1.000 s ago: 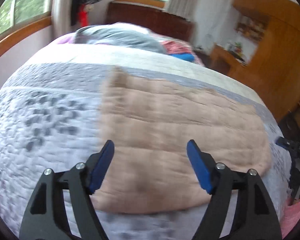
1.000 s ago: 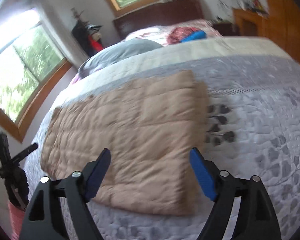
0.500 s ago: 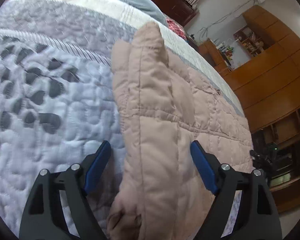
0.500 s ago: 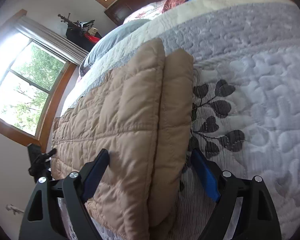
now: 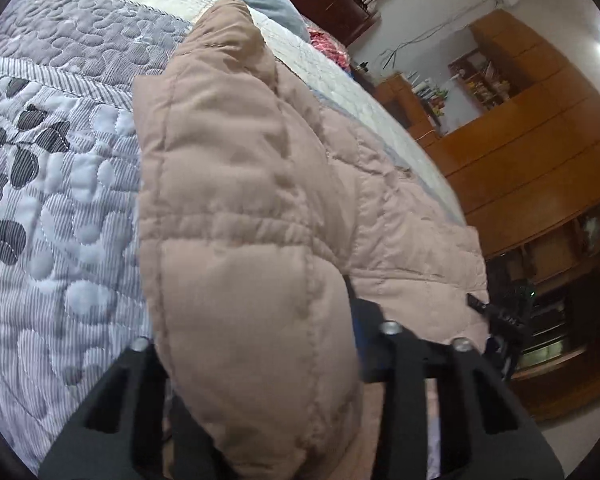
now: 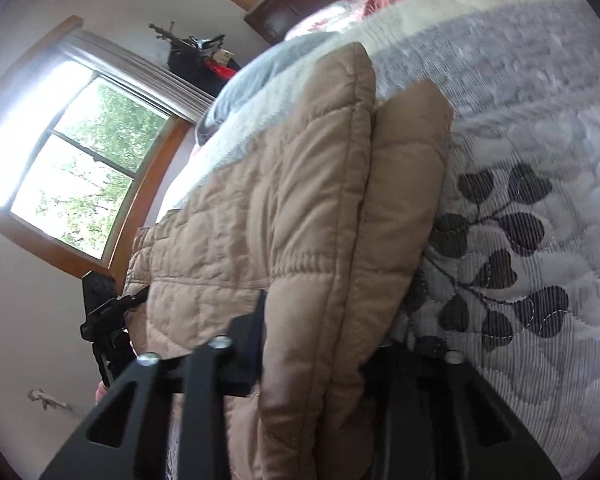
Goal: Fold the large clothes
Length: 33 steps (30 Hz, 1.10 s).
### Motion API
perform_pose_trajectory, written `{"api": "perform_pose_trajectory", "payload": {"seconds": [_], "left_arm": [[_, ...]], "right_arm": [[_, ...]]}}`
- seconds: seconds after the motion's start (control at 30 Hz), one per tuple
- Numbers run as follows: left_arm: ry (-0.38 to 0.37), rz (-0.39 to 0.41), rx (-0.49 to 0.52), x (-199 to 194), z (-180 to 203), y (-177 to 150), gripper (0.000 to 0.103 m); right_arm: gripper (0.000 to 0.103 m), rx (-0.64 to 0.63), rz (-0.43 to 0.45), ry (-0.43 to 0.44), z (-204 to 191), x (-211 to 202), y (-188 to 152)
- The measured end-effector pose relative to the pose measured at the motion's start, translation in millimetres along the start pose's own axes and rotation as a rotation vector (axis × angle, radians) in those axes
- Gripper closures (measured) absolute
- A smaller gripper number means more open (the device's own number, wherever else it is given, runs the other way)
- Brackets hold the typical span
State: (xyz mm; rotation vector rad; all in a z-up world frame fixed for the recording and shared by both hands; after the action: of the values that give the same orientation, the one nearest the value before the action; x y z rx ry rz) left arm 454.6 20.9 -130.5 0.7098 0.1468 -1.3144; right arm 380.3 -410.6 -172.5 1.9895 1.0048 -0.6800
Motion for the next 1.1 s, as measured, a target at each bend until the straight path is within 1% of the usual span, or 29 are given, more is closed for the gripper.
{"api": "perform_pose_trajectory", "payload": {"seconds": [0.07, 0.13, 0.2, 0.3, 0.43, 0.53, 0.57, 0.63, 0.77, 0.9, 0.97, 1.03, 1.1], "left_arm": [[0.009, 0.030, 0.024, -7, 9, -2, 0.080], [0.008, 0.061, 0.062, -18, 24, -7, 0.083], [-0.014, 0.077, 0.084, -32, 38, -11, 0.085], [-0.012, 0.093, 0.129, -50, 60, -20, 0.087], [-0.014, 0.107, 0.188, -83, 89, -47, 0.087], [-0.008, 0.118, 0.220, -103, 101, -68, 0.087], [-0.007, 0.119, 0.233, -112, 105, -79, 0.087], [-0.004, 0.115, 0.236, -122, 106, -95, 0.087], [0.024, 0.086, 0.237, -129, 94, -122, 0.086], [0.066, 0.041, 0.178, -117, 54, -140, 0.084], [0.075, 0.027, 0.144, -111, 33, -145, 0.079], [0.066, 0.014, 0.111, -105, 12, -147, 0.076], [0.059, 0.004, 0.107, -100, 1, -148, 0.073]], "right_arm": [[0.085, -0.016, 0.028, 0.013, -10, -12, 0], [0.086, -0.038, 0.051, 0.017, -21, -25, -1], [0.087, -0.072, 0.076, 0.017, -34, -42, -5], [0.087, -0.132, 0.113, 0.017, -51, -57, -10], [0.087, -0.194, 0.143, 0.028, -65, -74, -27], [0.087, -0.218, 0.138, 0.032, -67, -77, -45], [0.087, -0.228, 0.137, 0.033, -69, -82, -55], [0.087, -0.230, 0.129, 0.043, -73, -86, -71], [0.087, -0.230, 0.086, 0.046, -70, -81, -106], [0.086, -0.218, 0.027, -0.004, -60, -57, -129], [0.085, -0.189, -0.002, -0.019, -50, -45, -135], [0.083, -0.151, -0.036, -0.032, -39, -33, -138], [0.081, -0.128, -0.064, -0.048, -31, -21, -140]]}}
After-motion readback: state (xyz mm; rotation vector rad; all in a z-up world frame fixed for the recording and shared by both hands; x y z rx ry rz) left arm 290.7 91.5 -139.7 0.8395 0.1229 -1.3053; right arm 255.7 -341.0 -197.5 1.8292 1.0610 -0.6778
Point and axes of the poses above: each gripper's, at about its wrist camera, not at the fingertips, and x roughly the way its jaws point, z to its right, y to its top, the point moved 2 cm from there along x, roughly the way its jaws point, and after that the axes turned 13 degrees about -y, right-handed, at the moved point
